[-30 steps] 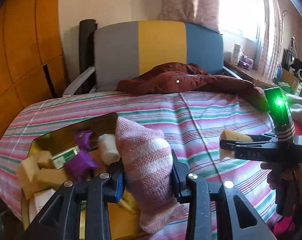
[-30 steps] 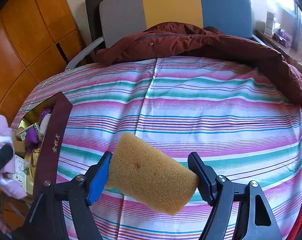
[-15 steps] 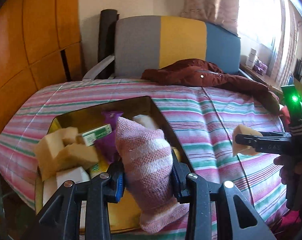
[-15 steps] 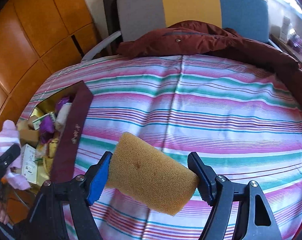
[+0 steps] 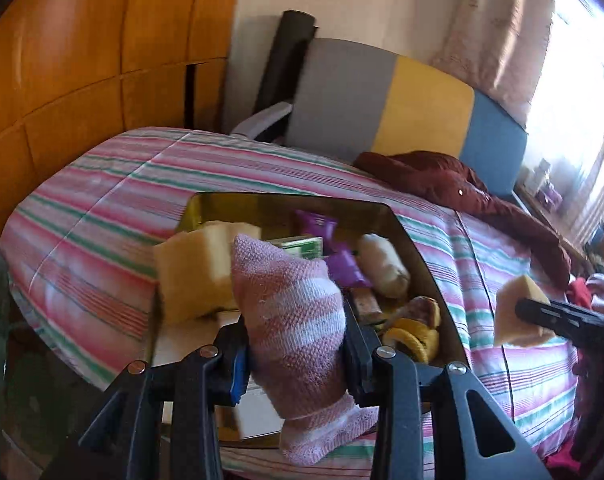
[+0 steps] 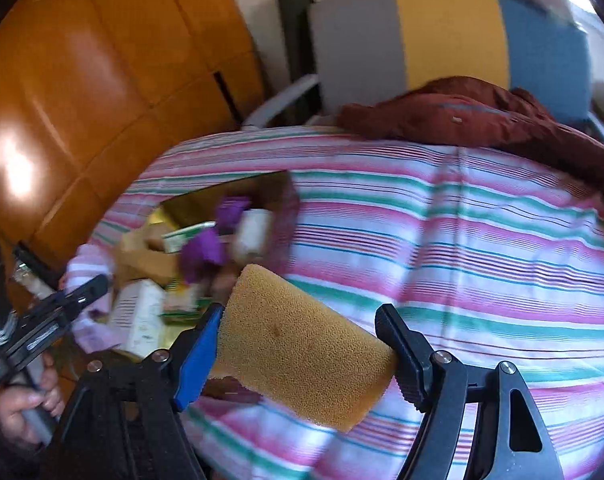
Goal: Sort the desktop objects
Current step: 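Carry the lilac sock and sponge over the gold tray, then open both tools to drop the sock and sponge into the tray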
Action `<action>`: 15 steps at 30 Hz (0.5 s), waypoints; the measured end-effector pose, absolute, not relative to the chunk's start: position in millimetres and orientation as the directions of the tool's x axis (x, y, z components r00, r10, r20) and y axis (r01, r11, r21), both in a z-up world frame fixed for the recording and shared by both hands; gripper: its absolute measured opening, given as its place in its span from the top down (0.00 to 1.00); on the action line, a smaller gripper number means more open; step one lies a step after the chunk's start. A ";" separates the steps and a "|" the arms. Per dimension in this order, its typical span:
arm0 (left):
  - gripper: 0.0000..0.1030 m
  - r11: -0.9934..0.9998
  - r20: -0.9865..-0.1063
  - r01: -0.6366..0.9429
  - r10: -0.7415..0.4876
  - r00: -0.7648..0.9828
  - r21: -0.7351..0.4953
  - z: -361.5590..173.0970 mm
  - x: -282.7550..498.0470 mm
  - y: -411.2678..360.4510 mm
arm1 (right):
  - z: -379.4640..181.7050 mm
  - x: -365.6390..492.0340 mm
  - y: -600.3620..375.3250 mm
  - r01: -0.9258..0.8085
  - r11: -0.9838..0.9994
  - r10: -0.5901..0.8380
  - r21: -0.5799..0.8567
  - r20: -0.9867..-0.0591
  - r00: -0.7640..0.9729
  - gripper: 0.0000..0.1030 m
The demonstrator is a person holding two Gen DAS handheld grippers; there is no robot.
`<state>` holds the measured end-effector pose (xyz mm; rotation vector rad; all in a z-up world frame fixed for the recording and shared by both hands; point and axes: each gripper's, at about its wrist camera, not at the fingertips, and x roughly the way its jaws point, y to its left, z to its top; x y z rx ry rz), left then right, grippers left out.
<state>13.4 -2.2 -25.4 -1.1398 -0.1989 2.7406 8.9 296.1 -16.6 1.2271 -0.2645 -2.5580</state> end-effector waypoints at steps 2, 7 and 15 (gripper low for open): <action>0.64 -0.974 -0.688 -0.093 0.213 -0.694 -0.208 -25.6 14.9 -11.7 | -14.1 12.6 278.8 0.216 -0.931 -0.363 0.293 -0.723 -0.588 0.26; 0.64 -0.953 -0.677 -0.095 0.271 -0.684 -0.286 -27.0 16.1 -30.1 | -13.5 15.1 238.2 0.291 -0.905 -0.424 0.310 -0.715 -0.556 0.26; 0.64 -0.904 -0.633 -0.178 0.402 -0.661 -0.388 -22.5 4.4 -27.2 | -27.1 8.4 186.8 0.347 -0.893 -0.438 0.288 -0.735 -0.518 0.24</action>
